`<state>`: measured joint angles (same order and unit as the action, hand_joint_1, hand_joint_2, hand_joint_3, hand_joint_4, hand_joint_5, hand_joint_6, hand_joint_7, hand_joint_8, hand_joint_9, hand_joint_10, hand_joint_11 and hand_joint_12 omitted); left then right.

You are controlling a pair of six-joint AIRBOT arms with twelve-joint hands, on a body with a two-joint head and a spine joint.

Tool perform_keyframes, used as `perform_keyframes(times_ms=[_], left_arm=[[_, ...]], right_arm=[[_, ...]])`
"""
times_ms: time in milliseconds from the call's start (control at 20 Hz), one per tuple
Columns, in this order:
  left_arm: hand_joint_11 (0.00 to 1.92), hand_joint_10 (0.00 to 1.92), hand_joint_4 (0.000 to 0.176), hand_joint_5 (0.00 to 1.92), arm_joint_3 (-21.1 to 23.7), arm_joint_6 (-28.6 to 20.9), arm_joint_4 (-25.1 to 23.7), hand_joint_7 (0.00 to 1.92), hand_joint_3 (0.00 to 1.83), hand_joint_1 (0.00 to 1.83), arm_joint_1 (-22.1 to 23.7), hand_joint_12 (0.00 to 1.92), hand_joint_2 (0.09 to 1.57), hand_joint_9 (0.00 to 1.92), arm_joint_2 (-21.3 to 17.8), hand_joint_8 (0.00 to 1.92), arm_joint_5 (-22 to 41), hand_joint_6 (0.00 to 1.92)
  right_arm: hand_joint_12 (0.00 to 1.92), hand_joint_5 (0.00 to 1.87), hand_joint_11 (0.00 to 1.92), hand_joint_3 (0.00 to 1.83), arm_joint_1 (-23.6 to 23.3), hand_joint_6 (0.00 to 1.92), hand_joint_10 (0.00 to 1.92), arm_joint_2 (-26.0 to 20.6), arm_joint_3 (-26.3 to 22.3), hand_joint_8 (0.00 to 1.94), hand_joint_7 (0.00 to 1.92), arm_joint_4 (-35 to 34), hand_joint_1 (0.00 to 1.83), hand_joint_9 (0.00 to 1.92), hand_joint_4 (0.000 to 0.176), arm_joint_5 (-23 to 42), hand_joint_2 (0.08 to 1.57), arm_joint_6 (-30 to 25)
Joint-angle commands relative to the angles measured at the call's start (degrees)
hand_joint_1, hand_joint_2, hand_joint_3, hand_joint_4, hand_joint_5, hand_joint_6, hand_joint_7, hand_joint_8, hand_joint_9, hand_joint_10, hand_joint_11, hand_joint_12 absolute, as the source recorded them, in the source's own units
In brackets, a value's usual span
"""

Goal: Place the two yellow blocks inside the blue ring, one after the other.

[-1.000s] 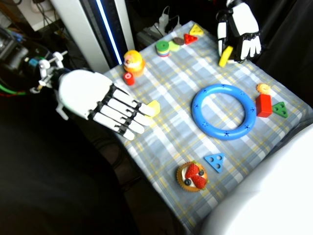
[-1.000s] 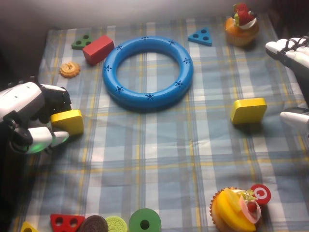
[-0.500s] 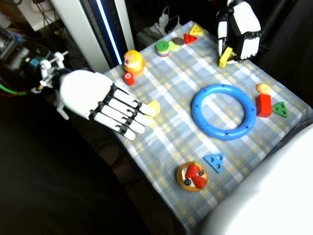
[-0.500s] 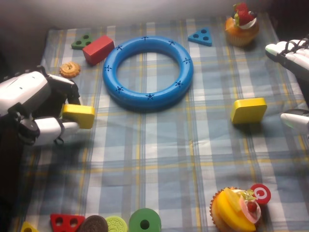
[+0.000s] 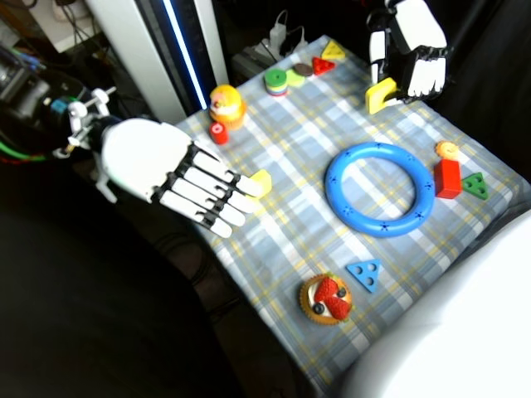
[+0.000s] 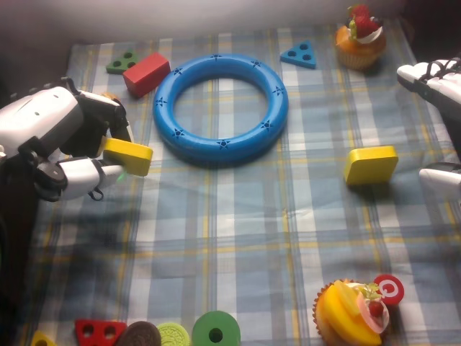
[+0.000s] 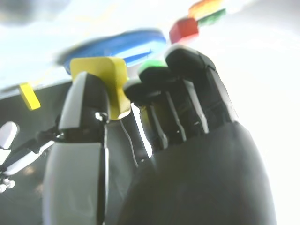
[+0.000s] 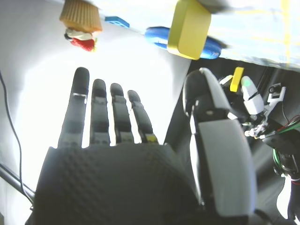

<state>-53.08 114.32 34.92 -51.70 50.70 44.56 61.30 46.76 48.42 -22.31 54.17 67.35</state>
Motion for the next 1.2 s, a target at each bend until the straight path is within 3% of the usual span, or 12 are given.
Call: perform_keyframes(times_ms=[0,50,150,250,400,500,600,700,850,950,1050,1150], left_arm=[[0.64,1.92,0.0,0.86,-0.3,-0.2,-1.3,0.84,0.0,1.13,0.6,1.92,1.18,0.81,0.1,1.91,5.9,1.18],[0.47,1.9,0.0,0.76,-0.3,-0.2,-1.3,0.79,0.01,1.19,0.7,1.92,1.22,0.68,0.3,1.66,5.9,1.12],[0.41,1.87,0.0,0.74,-0.5,-0.3,-1.3,0.77,0.01,1.2,0.9,1.92,1.24,0.63,0.5,1.63,5.9,1.11],[0.39,1.78,0.0,0.78,-1.2,-0.5,-1.5,0.84,0.0,1.22,1.6,1.92,1.22,0.64,1.3,1.51,5.6,1.07],[0.4,1.72,0.0,0.79,-2.2,-0.5,-1.8,0.86,0.0,1.23,2.7,1.92,1.2,0.64,2.6,1.46,4.4,1.06],[0.44,1.87,0.0,0.76,-2.4,-0.5,-1.9,0.78,0.01,1.21,3.1,1.92,1.23,0.62,3.0,1.6,4.4,1.08],[0.51,1.92,0.0,0.73,-2.6,-0.8,-2.4,0.74,0.0,1.2,3.7,1.92,1.26,0.65,3.3,1.68,4.5,1.12],[0.44,1.76,0.0,0.78,-2.7,-1.0,-2.9,0.83,0.0,1.22,4.3,1.92,1.22,0.62,3.7,1.5,4.3,1.09],[0.5,1.91,0.0,0.77,-3.3,-1.4,-3.4,0.78,0.0,1.21,5.1,1.92,1.23,0.65,4.4,1.6,4.2,1.07],[0.57,1.92,0.0,0.73,-3.8,-1.8,-3.6,0.75,0.0,1.2,5.9,1.92,1.24,0.69,4.9,1.46,4.1,1.34],[0.64,1.92,0.0,0.83,-4.7,-1.8,-3.7,0.84,0.0,1.12,7.3,1.92,1.2,0.77,5.8,1.89,3.4,1.22],[0.71,1.92,0.0,0.82,-6.4,-1.8,-3.9,0.86,0.0,1.12,9.7,1.92,1.2,0.85,7.4,1.92,1.7,1.23]], right_arm=[[0.7,0.0,0.0,0.0,-0.4,0.0,0.21,0.0,0.2,0.0,0.06,0.8,0.54,0.0,0.0,6.8,1.27,0.0],[0.57,0.0,0.0,0.0,-0.4,0.0,0.2,0.0,0.3,0.0,0.05,0.8,0.53,0.0,0.0,6.8,1.28,0.0],[0.54,0.0,0.0,0.0,-0.4,0.0,0.2,0.0,0.3,0.01,0.07,0.7,0.57,0.01,0.0,6.8,1.27,0.0],[0.74,0.01,0.0,0.0,-0.4,0.0,0.26,0.0,0.3,0.0,0.08,0.7,0.56,0.0,0.0,6.8,1.26,0.0],[0.62,0.0,0.0,0.0,-0.4,0.0,0.2,0.1,0.3,0.01,0.07,0.7,0.63,0.01,0.0,6.8,1.26,0.0],[0.86,0.01,0.0,0.0,-0.4,0.0,0.29,0.1,0.3,0.0,0.09,0.7,0.64,0.01,0.0,6.8,1.26,0.0],[0.88,0.01,0.0,0.0,-0.4,0.0,0.3,0.1,0.3,0.0,0.09,0.7,0.7,0.0,0.0,6.8,1.25,0.0],[0.89,0.01,0.0,0.0,-0.4,0.0,0.29,0.1,0.3,0.0,0.08,0.7,0.72,0.0,0.0,6.8,1.24,0.0],[1.0,0.02,0.0,0.0,-0.4,0.0,0.31,0.1,0.3,0.0,0.08,0.7,0.69,0.0,0.0,6.8,1.25,0.0],[1.09,0.01,0.0,0.0,-0.4,0.0,0.3,0.1,0.3,0.0,0.09,0.7,0.68,0.0,0.0,6.8,1.25,0.0],[1.17,0.02,0.0,0.0,-0.4,0.0,0.36,0.1,0.3,0.0,0.1,0.7,0.69,0.0,0.0,6.8,1.25,0.0],[1.08,0.02,0.0,0.0,-0.4,0.0,0.31,0.1,0.4,0.0,0.08,0.7,0.73,0.0,0.0,6.9,1.24,0.0]])
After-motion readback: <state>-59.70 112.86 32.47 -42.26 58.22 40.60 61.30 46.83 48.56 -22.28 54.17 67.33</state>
